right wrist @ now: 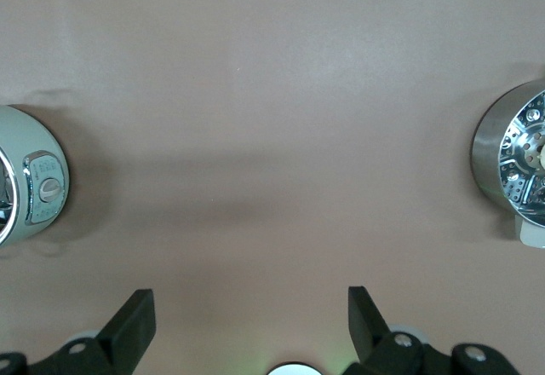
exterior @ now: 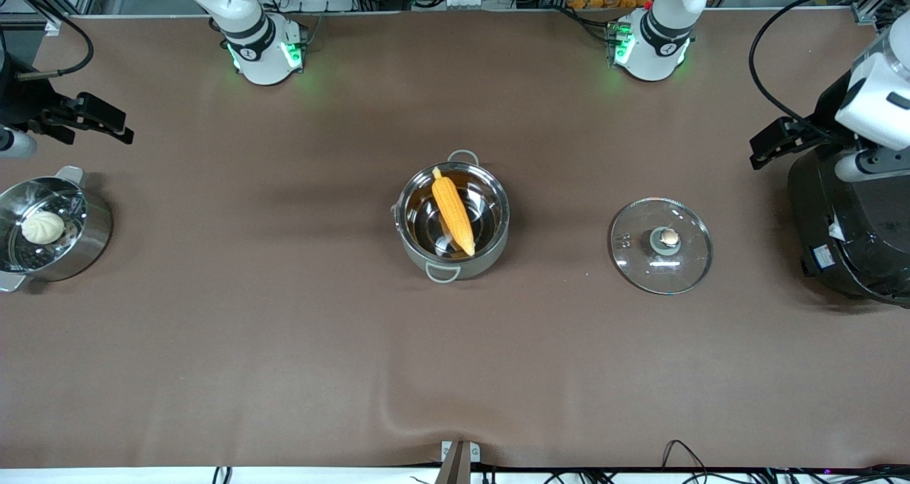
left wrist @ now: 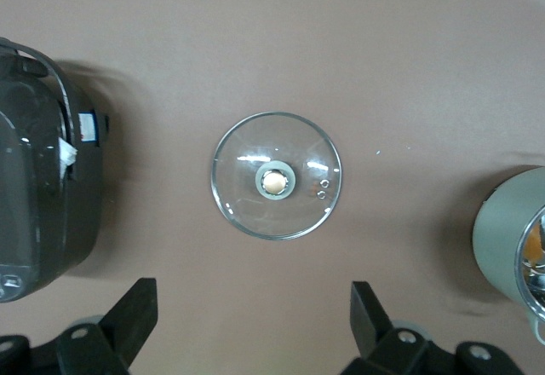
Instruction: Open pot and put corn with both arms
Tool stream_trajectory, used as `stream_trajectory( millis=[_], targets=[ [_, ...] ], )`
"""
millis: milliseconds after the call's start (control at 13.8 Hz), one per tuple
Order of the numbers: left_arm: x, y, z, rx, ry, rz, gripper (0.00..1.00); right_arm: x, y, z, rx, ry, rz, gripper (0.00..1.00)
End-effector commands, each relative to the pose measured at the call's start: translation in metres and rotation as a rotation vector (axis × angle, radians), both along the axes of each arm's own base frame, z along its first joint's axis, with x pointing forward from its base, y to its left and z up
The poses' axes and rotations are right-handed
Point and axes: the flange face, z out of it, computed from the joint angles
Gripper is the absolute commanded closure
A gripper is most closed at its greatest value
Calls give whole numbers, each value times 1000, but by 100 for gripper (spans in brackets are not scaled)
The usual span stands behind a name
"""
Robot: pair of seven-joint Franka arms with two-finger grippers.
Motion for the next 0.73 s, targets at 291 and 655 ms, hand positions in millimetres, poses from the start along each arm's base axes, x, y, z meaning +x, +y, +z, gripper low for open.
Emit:
stream_trajectory(
  millis=[291,655],
  targets=[
    [-7,-1,9,-11,16,-24,0,-7,-5,17,-43,-26,8,0],
    [-8,0,16,-20,22,-20,0,-8,-5,19,-45,-19,4,0]
  ],
)
